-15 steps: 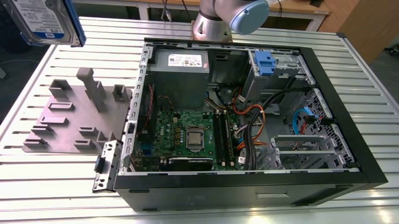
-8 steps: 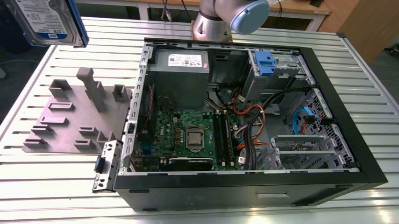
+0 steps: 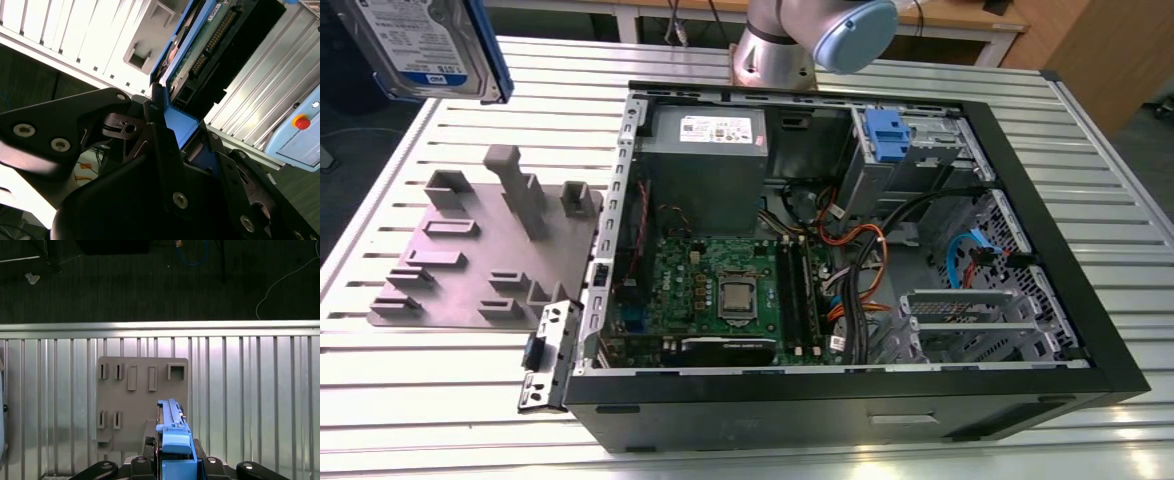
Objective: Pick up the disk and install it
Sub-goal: 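Pick up the disk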
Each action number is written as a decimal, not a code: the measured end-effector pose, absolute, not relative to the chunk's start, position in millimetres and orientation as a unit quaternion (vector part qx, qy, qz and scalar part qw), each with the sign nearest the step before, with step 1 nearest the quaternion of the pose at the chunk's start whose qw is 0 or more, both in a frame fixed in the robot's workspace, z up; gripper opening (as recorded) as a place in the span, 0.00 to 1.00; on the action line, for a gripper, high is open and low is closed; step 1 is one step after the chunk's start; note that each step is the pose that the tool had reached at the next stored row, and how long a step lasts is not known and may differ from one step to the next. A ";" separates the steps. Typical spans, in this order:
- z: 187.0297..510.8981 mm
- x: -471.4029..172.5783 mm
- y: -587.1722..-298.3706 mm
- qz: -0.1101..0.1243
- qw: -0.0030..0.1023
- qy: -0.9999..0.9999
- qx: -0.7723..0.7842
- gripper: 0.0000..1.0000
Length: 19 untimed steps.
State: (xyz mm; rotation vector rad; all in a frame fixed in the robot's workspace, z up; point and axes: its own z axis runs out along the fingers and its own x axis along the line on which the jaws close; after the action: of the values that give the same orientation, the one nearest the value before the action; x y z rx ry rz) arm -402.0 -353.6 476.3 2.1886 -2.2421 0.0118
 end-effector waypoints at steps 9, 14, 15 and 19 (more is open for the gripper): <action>476.4 -393.9 -353.7 0.004 0.004 -0.716 0.699 0.37; 476.4 -390.7 -355.6 0.004 0.004 -0.716 0.698 0.37; 476.4 -390.3 -356.6 0.004 0.004 -0.716 0.698 0.37; 476.3 -389.3 -360.1 0.004 0.004 -0.716 0.698 0.37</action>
State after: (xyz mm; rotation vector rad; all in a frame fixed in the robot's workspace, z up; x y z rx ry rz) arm -389.3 -360.1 476.3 2.1871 -2.2435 0.0118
